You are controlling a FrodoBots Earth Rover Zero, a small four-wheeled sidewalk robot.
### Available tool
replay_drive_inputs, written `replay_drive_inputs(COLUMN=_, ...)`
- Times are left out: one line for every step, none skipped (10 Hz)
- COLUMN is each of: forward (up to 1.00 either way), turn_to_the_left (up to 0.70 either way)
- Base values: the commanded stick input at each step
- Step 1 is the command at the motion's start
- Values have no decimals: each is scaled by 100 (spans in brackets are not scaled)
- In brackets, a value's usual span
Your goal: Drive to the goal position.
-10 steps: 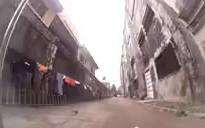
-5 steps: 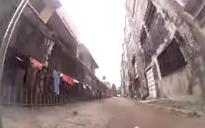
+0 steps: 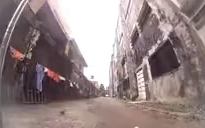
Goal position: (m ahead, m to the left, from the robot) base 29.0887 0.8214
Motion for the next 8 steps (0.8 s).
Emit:
replay_drive_inputs(forward=78, turn_to_the_left=3)
replay_drive_inputs(forward=78, turn_to_the_left=3)
replay_drive_inputs(forward=78, turn_to_the_left=-2)
replay_drive_inputs(forward=78, turn_to_the_left=-20)
replay_drive_inputs(forward=78, turn_to_the_left=3)
replay_drive_inputs(forward=78, turn_to_the_left=3)
replay_drive_inputs(forward=78, turn_to_the_left=3)
replay_drive_inputs(forward=78, turn_to_the_left=3)
